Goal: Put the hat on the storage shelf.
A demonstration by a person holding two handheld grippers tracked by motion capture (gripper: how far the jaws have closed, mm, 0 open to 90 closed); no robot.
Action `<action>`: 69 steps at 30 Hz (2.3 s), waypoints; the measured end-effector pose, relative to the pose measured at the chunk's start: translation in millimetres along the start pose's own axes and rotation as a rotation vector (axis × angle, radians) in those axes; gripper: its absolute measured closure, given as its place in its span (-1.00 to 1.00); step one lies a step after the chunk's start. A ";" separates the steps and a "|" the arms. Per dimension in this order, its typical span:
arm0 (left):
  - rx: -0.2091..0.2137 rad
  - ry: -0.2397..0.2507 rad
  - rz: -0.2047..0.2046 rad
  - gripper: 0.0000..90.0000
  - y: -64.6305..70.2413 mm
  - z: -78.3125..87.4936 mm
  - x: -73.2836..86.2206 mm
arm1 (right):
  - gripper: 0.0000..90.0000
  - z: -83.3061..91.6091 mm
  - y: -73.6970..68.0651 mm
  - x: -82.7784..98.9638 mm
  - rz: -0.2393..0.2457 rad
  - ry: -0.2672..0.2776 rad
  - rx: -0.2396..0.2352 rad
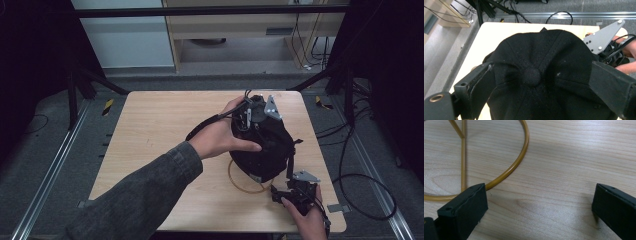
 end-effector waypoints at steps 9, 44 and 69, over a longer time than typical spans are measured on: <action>0.019 0.053 0.000 -0.89 2.6 5.0 11.5 | -0.99 -1.0 -0.7 -1.1 -0.003 -0.003 -0.003; -0.044 0.196 0.169 -0.89 8.8 57.1 93.6 | -0.99 0.0 -3.3 -0.9 -0.019 -0.002 -0.004; -0.105 0.106 0.335 -0.88 -8.4 51.4 241.1 | -0.99 0.1 -2.7 -0.7 -0.011 0.000 -0.002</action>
Point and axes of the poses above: each handheld gripper's, and its own axes: z roughly backward along the jaws, x roughly out of its underside, y roughly to its right, the point moved 1 cm from there along -z, roughly forward along the jaws, and after that the axes turned 5 degrees about z, right-handed, at the moved point
